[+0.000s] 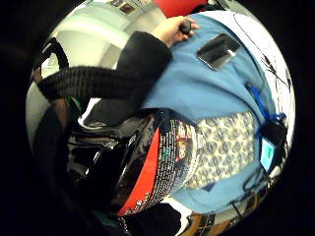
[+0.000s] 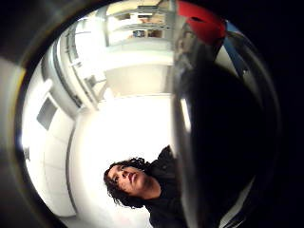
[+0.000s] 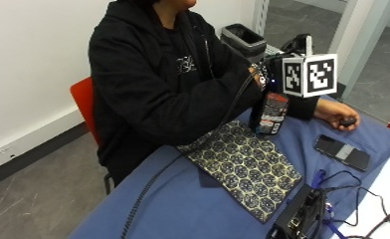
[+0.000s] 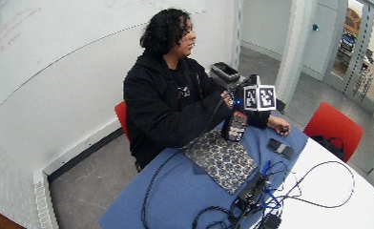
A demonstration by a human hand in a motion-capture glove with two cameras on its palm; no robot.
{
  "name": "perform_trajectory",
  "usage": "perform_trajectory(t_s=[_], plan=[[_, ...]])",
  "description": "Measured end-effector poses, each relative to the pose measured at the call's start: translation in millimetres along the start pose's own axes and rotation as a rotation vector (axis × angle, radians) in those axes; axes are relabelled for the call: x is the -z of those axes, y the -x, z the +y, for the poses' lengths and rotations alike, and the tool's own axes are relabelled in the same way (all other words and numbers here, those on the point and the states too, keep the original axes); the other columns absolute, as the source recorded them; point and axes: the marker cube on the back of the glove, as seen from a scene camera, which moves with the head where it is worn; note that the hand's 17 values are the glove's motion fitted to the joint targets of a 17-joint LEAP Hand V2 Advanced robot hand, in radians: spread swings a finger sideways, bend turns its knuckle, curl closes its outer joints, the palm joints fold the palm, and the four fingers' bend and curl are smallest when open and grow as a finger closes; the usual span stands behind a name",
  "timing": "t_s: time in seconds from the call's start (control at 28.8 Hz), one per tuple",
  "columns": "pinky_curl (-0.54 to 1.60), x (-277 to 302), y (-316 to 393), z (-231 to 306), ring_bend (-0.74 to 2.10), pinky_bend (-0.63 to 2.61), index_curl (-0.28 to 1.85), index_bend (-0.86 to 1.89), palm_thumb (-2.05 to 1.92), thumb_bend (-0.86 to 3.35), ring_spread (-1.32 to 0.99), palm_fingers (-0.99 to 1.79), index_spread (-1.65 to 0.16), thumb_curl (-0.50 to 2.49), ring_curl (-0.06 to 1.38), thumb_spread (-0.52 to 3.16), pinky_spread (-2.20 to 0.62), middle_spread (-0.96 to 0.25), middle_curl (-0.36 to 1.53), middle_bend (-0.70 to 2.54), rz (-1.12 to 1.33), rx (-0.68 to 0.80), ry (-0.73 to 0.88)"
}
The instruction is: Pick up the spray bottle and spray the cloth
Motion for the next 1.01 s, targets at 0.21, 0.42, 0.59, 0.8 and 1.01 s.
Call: perform_trajectory(t_s=[0.21,0.42,0.59,0.8,1.01], plan=[[0.44,-8.6,-26.6,-30.8,0.68,0.46,0.65,0.20,1.09,0.01,-0.16,1.31,-0.25,0.63,0.50,1.37,-0.22,-0.15,0.60,0.64,-0.151,0.130,-0.208],[0.44,-16.6,-42.1,-42.5,0.69,0.47,0.66,0.20,1.09,0.00,-0.16,1.31,-0.24,0.64,0.50,1.36,-0.22,-0.15,0.60,0.64,-0.211,0.185,-0.287],[0.45,-15.2,-45.5,-43.5,0.69,0.48,0.66,0.19,1.09,0.00,-0.16,1.31,-0.24,0.64,0.50,1.36,-0.24,-0.15,0.60,0.64,-0.199,0.199,-0.298],[0.45,-8.0,-58.4,-35.2,0.70,0.50,0.65,0.19,1.09,0.00,-0.17,1.32,-0.24,0.65,0.50,1.35,-0.25,-0.16,0.60,0.64,-0.248,0.236,-0.346],[0.45,-8.3,-62.0,-31.0,0.71,0.51,0.65,0.18,1.09,-0.01,-0.18,1.33,-0.24,0.66,0.50,1.35,-0.26,-0.17,0.60,0.65,-0.256,0.269,-0.356]])
